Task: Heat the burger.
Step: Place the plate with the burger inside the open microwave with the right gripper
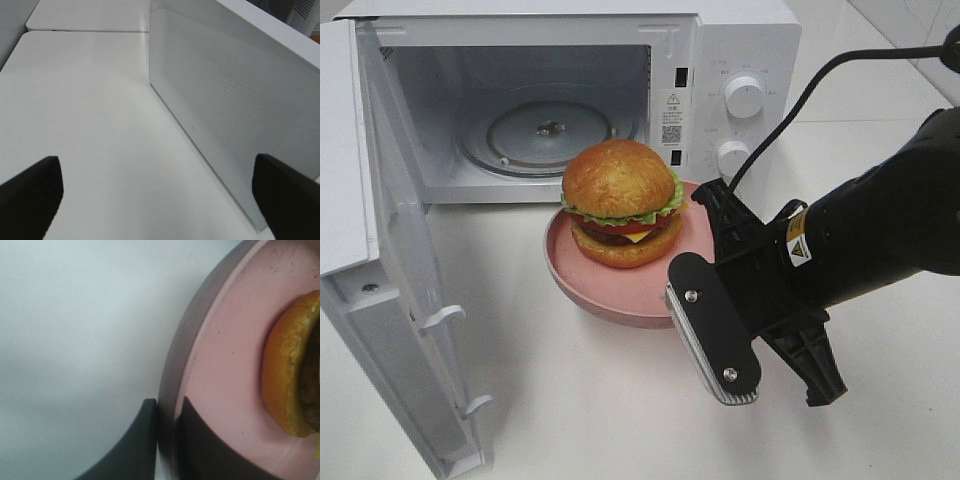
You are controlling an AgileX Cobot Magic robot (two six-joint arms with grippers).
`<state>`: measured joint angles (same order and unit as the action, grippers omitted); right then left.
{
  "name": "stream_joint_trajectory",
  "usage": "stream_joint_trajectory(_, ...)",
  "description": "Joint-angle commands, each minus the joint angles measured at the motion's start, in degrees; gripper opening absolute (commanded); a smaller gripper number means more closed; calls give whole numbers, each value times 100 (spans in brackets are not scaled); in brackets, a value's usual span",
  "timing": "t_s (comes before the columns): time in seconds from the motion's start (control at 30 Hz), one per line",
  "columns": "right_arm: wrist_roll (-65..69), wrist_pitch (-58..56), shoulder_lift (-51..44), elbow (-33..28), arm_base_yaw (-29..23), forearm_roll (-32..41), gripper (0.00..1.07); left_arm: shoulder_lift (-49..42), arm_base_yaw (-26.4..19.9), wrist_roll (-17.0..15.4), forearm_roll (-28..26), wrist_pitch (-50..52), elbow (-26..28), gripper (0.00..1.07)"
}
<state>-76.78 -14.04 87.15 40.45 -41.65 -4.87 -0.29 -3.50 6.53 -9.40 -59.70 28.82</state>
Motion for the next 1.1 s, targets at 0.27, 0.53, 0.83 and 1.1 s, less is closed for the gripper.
stream_joint_trajectory(0.27, 52, 985, -23, 92, 46, -223, 0, -46, -6, -23, -34, 17, 6, 98)
stream_joint_trajectory(0.53, 52, 1295, -23, 92, 46, -223, 0, -46, -6, -23, -34, 17, 6, 98)
stream_joint_trajectory(0.83, 69, 1364, 160, 206, 34, -223, 0, -46, -6, -23, -34, 17, 6, 98)
stream_joint_trajectory(1.1, 309, 1369, 453, 625, 23, -246, 0, -46, -6, -23, -34, 17, 6, 98)
